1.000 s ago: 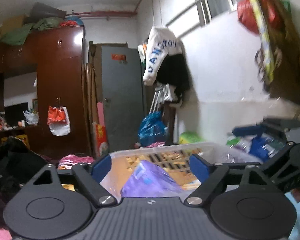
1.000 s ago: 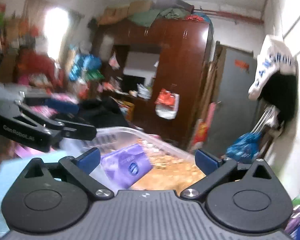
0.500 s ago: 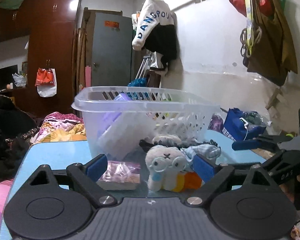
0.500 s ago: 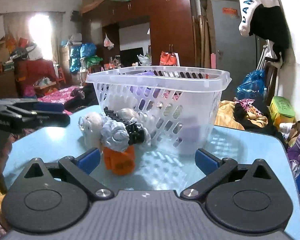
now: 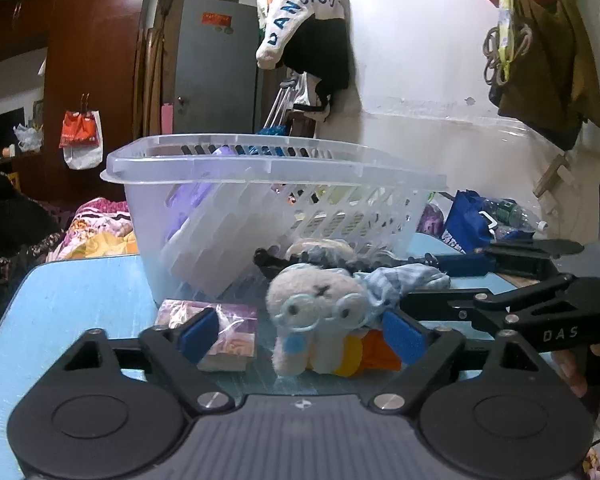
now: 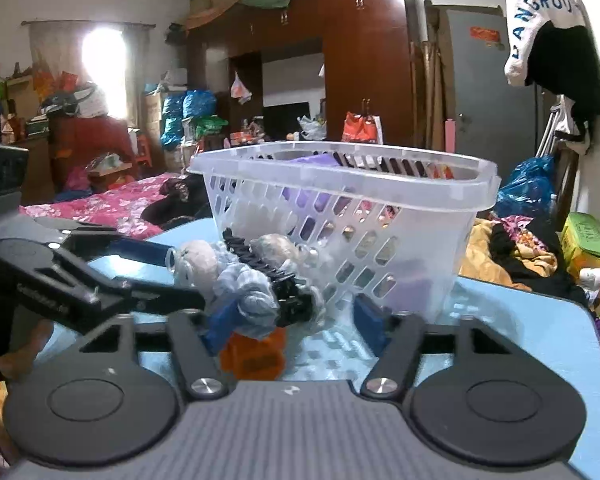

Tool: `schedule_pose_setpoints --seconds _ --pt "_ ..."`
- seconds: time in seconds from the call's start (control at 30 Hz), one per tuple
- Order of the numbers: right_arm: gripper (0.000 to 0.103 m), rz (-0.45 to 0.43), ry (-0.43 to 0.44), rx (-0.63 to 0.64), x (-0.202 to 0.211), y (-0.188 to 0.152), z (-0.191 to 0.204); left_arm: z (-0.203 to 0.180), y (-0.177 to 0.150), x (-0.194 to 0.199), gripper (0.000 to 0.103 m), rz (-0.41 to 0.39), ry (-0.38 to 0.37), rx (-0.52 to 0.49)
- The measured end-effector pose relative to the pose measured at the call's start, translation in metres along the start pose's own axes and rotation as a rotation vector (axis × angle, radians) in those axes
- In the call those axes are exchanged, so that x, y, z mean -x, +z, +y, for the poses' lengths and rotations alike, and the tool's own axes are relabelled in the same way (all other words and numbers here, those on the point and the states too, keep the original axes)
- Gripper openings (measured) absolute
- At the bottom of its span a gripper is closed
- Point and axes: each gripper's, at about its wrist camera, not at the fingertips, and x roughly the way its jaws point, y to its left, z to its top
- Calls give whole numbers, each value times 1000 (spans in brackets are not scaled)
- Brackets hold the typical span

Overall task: Organize objects
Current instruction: 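Grasp the white plush toy with the left gripper while the right gripper grasps the blue-grey plush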

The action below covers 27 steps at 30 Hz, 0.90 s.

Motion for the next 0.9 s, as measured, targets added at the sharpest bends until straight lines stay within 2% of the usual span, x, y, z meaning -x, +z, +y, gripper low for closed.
schedule_pose_setpoints --seconds 0.07,0.13,0.2,0.23,0.3,0.37,0.53,0.9 --pt "44 -4 14 -4 2 -1 -1 1 -1 -4 73 17 -12 9" --pt "43 -9 13 11 4 -1 1 -1 -1 -8 56 34 -36 5" --pt "43 -7 13 27 4 -1 5 -7 -2 -9 52 32 -1 -27" --pt "42 -9 9 33 5 -1 6 -9 -1 -9 48 30 -2 -35" --pt "42 -14 4 43 6 -2 9 -12 -2 -8 45 24 -3 -47" --pt "40 -18 3 52 7 -1 11 -14 -2 -7 39 17 2 -57" --pt "34 -44 -2 81 16 -3 20 -22 -5 4 35 -45 27 -98" --pt "32 -111 -10 126 32 2 31 -32 -10 31 34 -151 15 -139"
